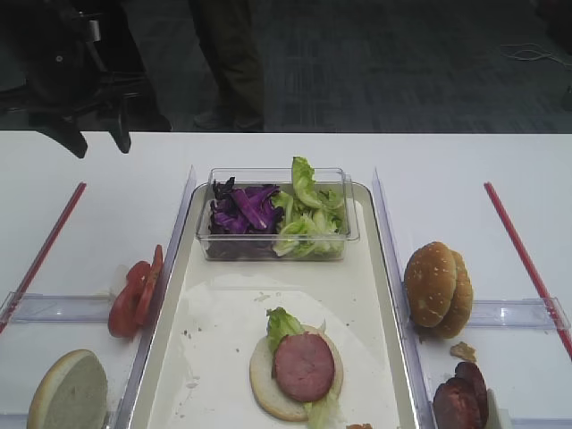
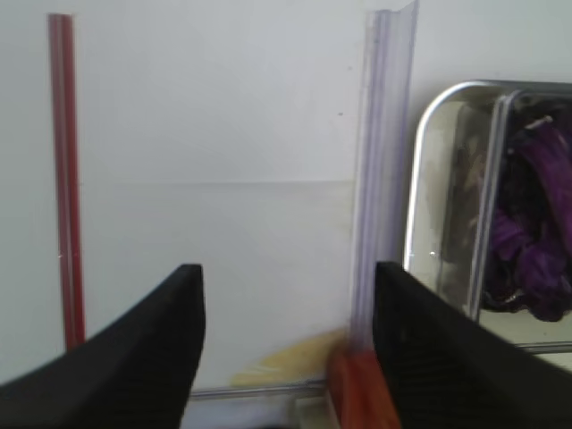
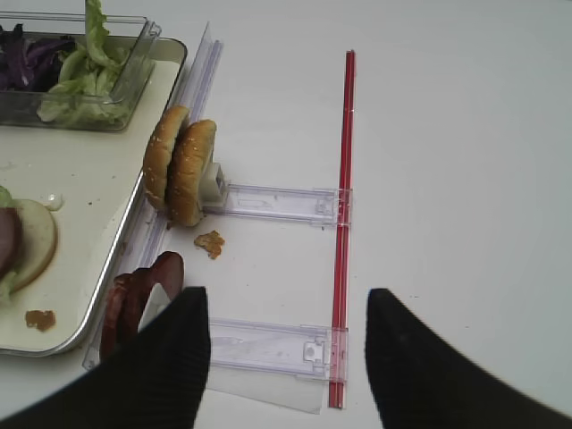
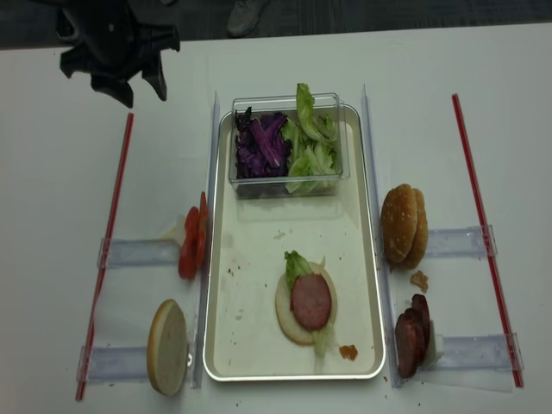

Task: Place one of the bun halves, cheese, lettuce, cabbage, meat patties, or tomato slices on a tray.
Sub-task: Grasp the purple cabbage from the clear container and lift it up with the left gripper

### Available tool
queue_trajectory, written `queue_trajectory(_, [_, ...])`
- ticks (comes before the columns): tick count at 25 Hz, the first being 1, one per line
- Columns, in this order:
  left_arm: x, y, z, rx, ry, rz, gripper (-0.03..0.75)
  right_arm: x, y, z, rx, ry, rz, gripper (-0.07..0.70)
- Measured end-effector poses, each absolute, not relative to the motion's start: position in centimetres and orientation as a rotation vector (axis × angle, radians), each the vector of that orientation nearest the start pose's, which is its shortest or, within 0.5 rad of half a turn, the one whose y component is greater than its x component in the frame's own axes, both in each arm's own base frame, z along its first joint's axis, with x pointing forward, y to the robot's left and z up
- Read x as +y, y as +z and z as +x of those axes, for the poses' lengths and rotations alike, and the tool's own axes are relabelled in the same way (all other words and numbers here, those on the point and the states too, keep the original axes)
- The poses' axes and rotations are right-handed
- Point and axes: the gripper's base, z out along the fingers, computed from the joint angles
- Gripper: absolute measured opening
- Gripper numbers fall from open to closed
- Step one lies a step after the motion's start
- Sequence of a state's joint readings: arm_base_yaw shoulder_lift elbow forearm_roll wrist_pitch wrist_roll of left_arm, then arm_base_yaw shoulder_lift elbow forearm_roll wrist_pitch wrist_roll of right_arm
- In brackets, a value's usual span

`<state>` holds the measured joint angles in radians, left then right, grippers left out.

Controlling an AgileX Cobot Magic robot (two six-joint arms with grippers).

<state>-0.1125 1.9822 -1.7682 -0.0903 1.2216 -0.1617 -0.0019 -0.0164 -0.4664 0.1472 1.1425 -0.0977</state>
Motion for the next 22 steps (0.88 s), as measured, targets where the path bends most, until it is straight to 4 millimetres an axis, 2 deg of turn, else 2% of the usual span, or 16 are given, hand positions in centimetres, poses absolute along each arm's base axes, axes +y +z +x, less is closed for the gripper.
queue_trajectory(8, [-9.9, 26.9, 41.4, 2.893, -0.256, -0.007, 0.393, 1.2, 26.2, -0.8, 2.133, 0.121, -0.115, 0.438])
queue_trajectory(22, [-18.2, 26.0, 43.3, 2.885, -0.357, 0.102, 0.393, 1.2, 26.2, -0.8, 2.133, 0.121, -0.115, 0.438])
